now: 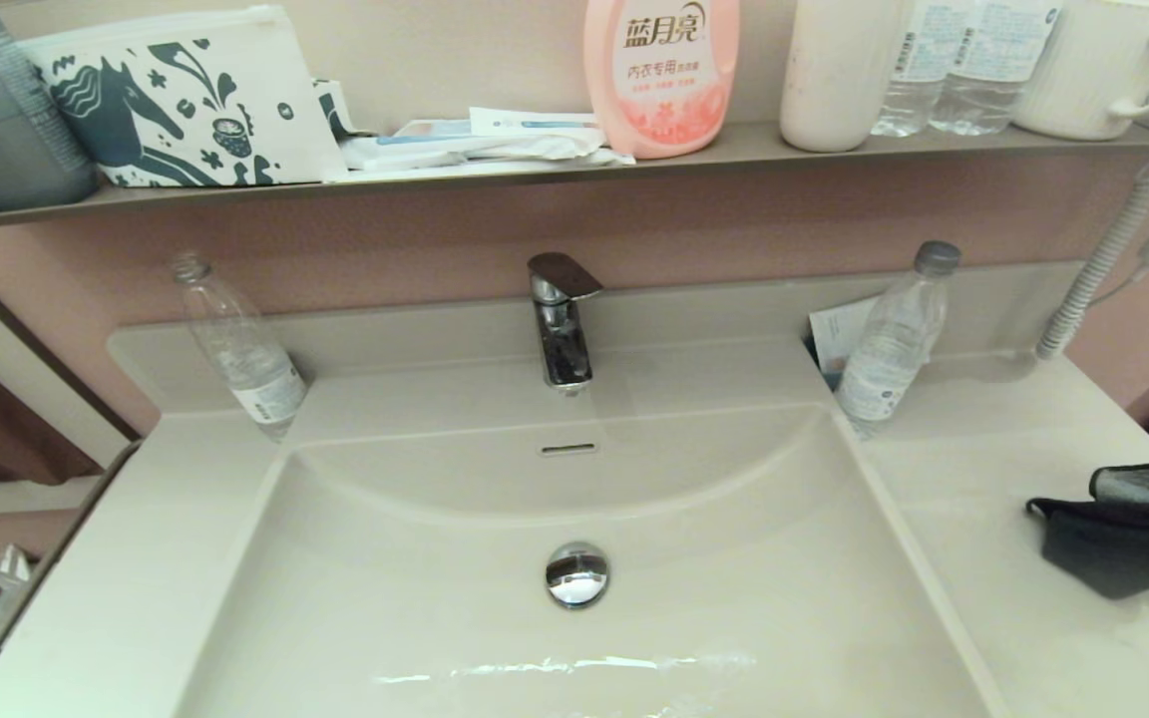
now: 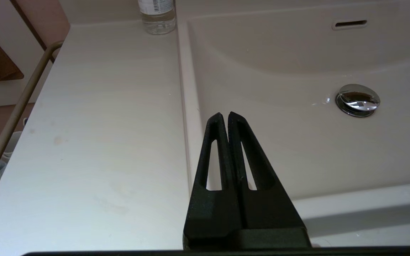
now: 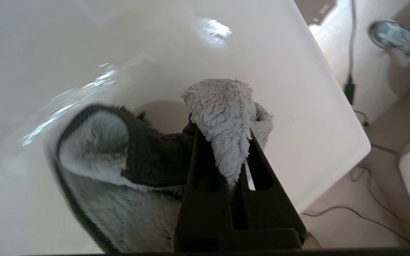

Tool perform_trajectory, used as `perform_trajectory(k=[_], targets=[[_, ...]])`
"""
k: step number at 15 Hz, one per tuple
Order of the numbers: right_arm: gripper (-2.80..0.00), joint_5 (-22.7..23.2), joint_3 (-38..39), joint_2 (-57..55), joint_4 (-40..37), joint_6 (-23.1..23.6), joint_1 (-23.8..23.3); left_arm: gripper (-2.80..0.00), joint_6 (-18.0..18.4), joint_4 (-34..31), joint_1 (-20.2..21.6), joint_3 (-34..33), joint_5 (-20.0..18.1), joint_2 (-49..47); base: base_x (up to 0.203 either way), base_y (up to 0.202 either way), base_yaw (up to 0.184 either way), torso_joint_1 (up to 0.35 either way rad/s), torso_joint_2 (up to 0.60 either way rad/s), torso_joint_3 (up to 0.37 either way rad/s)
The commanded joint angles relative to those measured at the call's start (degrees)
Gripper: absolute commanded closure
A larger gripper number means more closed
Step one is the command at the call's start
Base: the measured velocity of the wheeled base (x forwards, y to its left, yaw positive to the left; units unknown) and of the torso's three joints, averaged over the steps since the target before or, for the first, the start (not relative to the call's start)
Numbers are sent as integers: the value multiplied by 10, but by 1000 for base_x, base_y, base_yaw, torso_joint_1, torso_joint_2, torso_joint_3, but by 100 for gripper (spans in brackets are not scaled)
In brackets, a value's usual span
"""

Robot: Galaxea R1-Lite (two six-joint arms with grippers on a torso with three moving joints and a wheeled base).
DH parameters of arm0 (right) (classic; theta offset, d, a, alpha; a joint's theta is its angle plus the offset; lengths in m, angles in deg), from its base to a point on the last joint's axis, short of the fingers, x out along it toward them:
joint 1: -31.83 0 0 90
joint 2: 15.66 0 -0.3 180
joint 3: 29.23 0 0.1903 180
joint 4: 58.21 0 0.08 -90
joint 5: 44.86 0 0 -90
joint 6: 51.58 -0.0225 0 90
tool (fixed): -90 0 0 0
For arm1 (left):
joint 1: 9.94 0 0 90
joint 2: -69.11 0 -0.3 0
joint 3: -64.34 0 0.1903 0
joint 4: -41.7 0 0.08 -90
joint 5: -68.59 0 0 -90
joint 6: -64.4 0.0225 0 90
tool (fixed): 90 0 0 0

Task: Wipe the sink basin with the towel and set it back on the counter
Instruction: Wipe the sink

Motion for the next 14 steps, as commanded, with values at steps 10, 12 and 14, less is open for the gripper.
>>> perform_trajectory(k=[10,12,14], targets=[[0,-13,-30,-5,-22,-83,34,0,0,0,0,0,0,0,0,0,0,0,0,0],[0,-30,-30,-37,-17,-109,45,0,0,0,0,0,0,0,0,0,0,0,0,0],[0,-38,-29,-64,-1,-126,52,0,0,0,0,0,0,0,0,0,0,0,0,0]])
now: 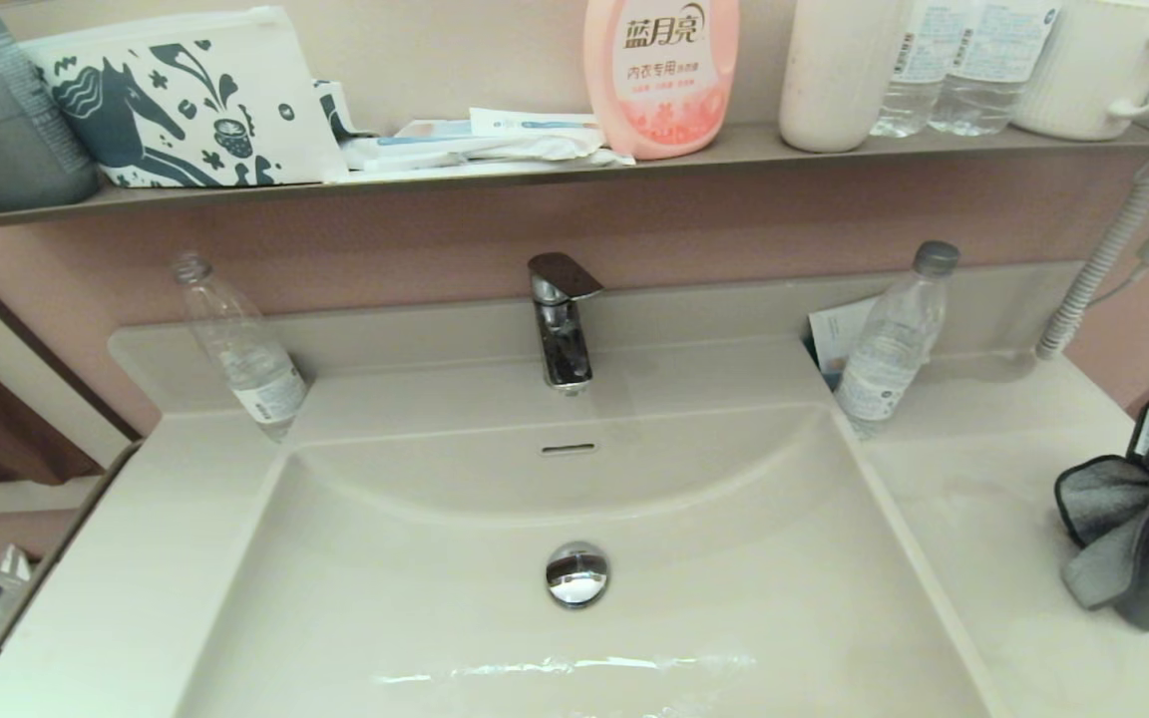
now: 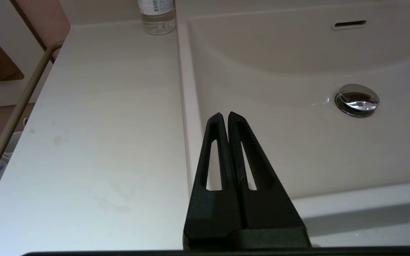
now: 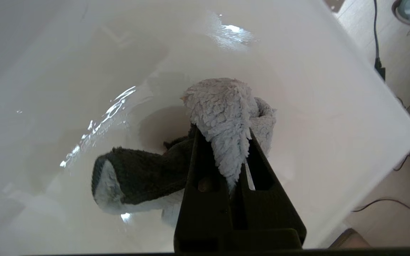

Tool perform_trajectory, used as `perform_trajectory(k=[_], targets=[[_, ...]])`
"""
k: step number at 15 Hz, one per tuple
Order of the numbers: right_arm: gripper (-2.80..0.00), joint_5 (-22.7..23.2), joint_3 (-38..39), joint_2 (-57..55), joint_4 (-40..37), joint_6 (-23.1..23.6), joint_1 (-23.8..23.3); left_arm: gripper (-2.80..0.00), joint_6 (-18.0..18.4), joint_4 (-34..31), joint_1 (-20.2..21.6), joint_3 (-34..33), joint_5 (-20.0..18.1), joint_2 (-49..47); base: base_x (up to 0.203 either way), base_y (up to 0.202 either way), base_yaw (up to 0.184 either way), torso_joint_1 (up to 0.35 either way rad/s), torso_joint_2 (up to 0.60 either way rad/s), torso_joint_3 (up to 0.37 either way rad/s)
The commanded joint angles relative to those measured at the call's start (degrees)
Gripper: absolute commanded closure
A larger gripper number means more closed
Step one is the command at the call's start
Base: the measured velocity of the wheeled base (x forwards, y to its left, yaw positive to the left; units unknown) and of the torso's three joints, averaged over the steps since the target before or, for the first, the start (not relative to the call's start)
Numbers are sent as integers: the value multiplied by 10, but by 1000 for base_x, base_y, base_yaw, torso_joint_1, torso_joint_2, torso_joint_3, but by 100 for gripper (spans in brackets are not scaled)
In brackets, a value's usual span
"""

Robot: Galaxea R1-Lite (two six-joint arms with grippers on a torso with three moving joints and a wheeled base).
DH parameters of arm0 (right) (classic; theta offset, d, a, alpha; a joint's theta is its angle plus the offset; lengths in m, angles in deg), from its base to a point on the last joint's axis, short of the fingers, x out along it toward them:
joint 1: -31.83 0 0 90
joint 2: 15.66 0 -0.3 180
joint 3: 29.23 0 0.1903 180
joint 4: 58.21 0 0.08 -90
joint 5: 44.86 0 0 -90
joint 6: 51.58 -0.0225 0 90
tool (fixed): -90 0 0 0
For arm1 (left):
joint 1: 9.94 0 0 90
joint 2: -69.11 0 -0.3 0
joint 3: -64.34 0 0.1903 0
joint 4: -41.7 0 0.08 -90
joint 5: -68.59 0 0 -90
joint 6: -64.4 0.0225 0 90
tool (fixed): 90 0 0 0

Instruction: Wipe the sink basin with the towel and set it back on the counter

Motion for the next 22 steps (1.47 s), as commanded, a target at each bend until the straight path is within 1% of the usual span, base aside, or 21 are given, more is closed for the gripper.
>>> perform_trajectory(k=[1,2,3,4,7,8,12,17,22], targets=[[0,-3,2,-40,2,-7,3,0,0,0,0,0,0,0,0,0,0,0,0,0],[0,-12,3,-52,3,-15,0,0,0,0,0,0,0,0,0,0,0,0,0,0],[0,-39,5,-65,3,-28,-12,0,0,0,0,0,0,0,0,0,0,0,0,0],[0,-49,15,-74,4,-32,-25,0,0,0,0,0,0,0,0,0,0,0,0,0],[0,-56,35,-94,10,-41,-50,0,0,0,0,0,0,0,0,0,0,0,0,0],[-280,-56,35,-93,14,-46,-50,0,0,0,0,0,0,0,0,0,0,0,0,0],[-280,-51,4,-52,10,-50,-36,0,0,0,0,0,0,0,0,0,0,0,0,0],[-280,-46,-65,15,-78,-51,-2,0,0,0,0,0,0,0,0,0,0,0,0,0],[-280,-44,-59,52,-108,-70,0,0,0,0,0,0,0,0,0,0,0,0,0,0]])
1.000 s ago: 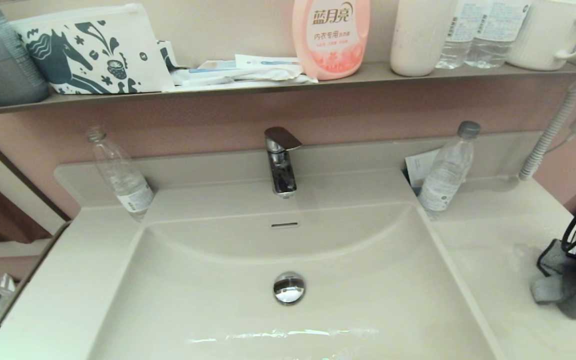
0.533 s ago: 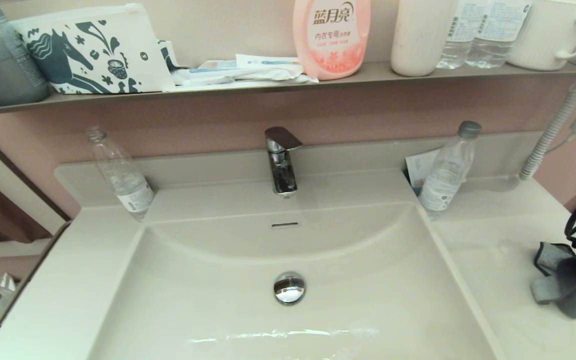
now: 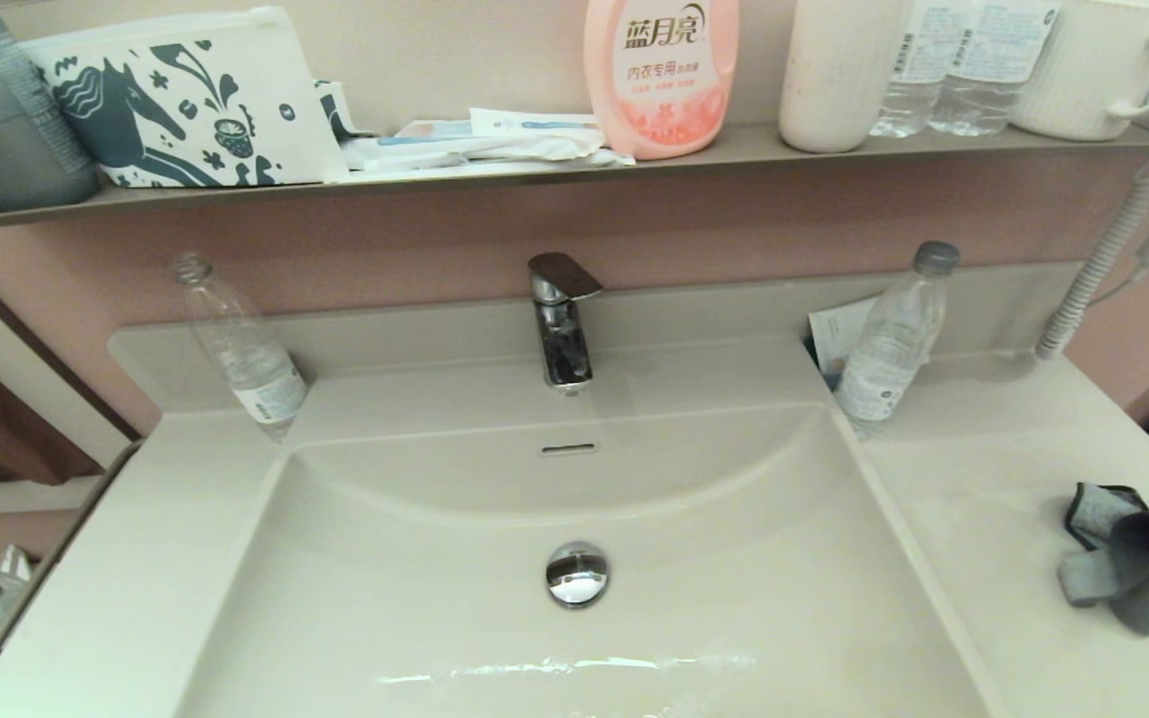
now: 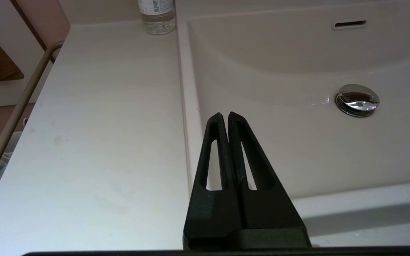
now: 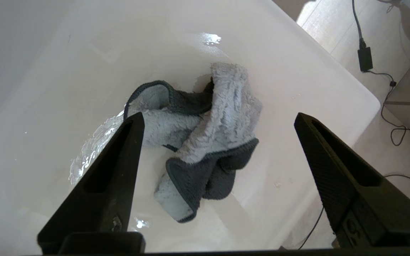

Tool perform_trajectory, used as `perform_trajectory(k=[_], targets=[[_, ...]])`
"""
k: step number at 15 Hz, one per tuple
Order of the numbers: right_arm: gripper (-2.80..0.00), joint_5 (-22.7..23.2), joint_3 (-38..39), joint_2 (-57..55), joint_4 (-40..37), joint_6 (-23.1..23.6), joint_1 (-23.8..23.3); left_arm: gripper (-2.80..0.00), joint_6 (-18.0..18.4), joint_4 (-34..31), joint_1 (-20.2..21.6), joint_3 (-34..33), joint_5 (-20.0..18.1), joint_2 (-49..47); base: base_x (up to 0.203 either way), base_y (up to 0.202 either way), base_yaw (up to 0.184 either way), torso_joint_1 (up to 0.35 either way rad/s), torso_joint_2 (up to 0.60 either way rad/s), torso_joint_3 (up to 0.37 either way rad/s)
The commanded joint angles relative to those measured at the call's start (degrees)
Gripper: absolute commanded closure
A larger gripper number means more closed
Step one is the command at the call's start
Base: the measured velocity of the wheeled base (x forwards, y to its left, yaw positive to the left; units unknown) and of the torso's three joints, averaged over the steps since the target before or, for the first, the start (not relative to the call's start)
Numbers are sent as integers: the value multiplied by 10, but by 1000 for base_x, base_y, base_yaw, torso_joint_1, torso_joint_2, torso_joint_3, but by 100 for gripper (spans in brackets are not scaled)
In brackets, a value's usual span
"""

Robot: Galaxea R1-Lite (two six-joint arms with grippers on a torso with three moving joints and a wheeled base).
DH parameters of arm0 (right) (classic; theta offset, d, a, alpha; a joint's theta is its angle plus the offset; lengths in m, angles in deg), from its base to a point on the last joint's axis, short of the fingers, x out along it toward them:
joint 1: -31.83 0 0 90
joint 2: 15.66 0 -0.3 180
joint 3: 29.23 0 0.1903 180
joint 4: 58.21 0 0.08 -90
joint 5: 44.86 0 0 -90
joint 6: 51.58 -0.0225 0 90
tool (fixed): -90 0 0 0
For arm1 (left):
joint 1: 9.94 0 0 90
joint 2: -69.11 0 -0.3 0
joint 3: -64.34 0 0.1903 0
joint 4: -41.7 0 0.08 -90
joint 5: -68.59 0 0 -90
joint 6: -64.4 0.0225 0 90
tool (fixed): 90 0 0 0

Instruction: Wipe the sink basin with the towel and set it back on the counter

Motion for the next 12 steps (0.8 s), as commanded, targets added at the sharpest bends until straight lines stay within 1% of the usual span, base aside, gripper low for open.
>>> perform_trajectory(k=[1,3,5,7,10,12], targets=[[-280,-3,14,20,-3,0,-2,0,0,0,0,0,0,0,0,0,0,0,0,0],[-280,-8,54,29,1,14,-3,0,0,0,0,0,0,0,0,0,0,0,0,0],[-280,-9,66,27,3,17,0,0,0,0,0,0,0,0,0,0,0,0,0,0],[-280,-10,70,5,5,16,-2,0,0,0,0,0,0,0,0,0,0,0,0,0],[-280,-9,70,-27,38,15,-6,0,0,0,0,0,0,0,0,0,0,0,0,0],[-280,-9,69,-33,39,15,-3,0,0,0,0,0,0,0,0,0,0,0,0,0]])
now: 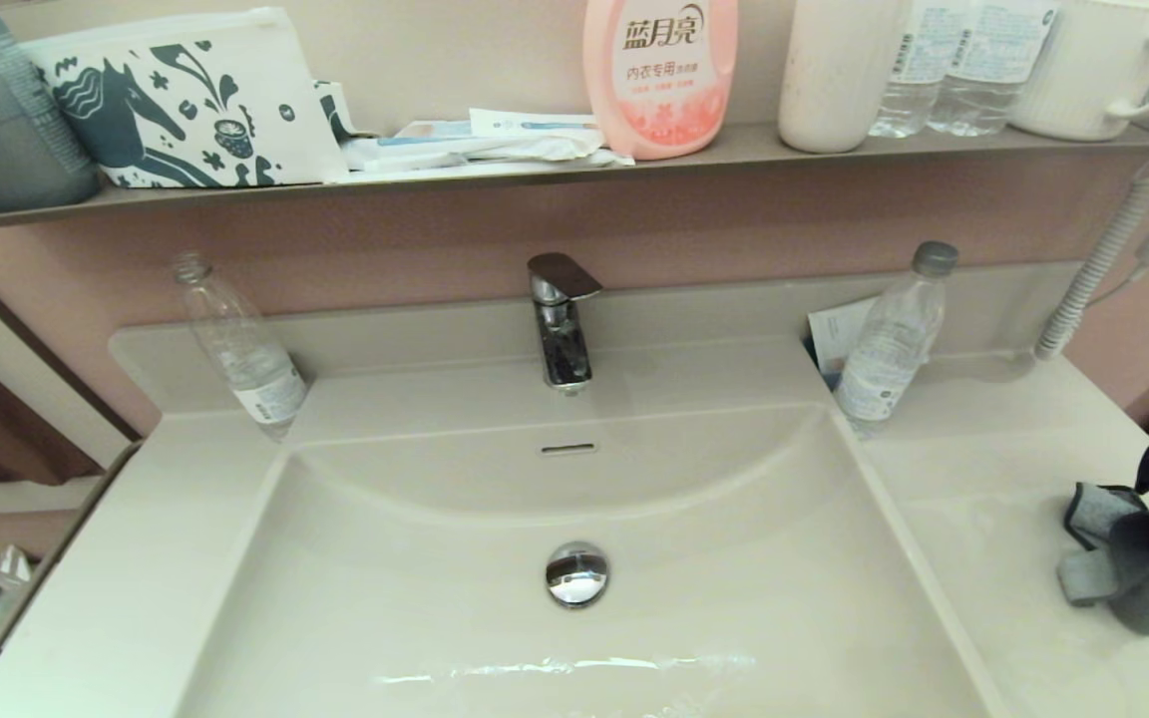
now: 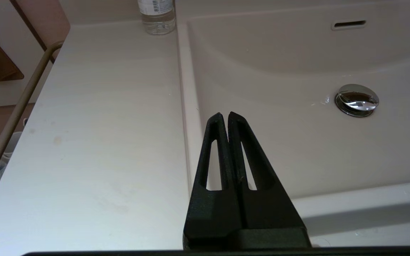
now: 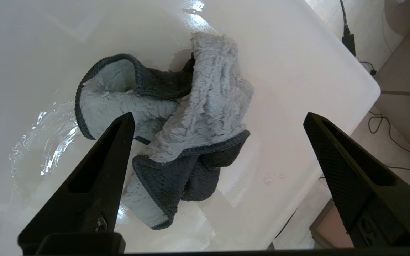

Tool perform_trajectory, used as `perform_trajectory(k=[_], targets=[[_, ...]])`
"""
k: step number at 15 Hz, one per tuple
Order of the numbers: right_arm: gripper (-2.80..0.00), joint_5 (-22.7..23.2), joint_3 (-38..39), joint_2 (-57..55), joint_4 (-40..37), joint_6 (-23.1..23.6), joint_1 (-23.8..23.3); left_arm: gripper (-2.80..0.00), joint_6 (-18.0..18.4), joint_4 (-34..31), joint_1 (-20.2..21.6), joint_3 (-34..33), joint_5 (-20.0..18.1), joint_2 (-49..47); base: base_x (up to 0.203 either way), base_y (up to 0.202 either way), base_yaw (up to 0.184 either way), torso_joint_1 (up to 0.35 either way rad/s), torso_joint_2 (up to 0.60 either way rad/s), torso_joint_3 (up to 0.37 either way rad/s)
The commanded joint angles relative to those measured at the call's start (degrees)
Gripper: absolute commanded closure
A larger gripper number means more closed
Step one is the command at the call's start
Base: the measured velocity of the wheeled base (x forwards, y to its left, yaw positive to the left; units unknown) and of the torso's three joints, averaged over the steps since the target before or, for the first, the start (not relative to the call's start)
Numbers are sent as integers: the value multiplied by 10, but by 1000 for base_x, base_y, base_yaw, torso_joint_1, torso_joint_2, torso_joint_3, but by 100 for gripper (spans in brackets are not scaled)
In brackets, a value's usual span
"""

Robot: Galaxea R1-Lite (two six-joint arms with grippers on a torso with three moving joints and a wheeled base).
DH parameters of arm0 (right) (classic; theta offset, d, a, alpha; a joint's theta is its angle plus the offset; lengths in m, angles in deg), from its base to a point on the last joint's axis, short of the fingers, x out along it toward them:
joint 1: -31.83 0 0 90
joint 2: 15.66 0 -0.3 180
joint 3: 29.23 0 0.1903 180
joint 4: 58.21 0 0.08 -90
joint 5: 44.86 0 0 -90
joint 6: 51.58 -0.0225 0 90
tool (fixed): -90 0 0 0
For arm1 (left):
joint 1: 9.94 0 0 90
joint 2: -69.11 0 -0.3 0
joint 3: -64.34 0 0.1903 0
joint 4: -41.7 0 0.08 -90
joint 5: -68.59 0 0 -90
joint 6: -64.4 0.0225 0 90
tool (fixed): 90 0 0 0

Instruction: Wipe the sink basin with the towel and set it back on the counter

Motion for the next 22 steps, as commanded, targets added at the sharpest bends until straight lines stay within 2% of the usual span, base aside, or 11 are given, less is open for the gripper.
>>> perform_trajectory(k=[1,9,10,13,16,20,22], targets=[[-280,0,-5,-11,-1,-2,4,0,0,0,0,0,0,0,0,0,0,0,0,0],[-280,3,-17,49,-34,1,40,0,0,0,0,0,0,0,0,0,0,0,0,0],[0,3,-18,55,-34,0,41,0,0,0,0,0,0,0,0,0,0,0,0,0],[0,13,-18,86,-41,0,60,0,0,0,0,0,0,0,0,0,0,0,0,0],[0,16,-17,120,-68,-1,99,0,0,0,0,0,0,0,0,0,0,0,0,0],[0,66,-12,214,-118,-2,199,0,0,0,0,0,0,0,0,0,0,0,0,0],[0,75,-6,264,-140,-10,240,0,0,0,0,0,0,0,0,0,0,0,0,0]])
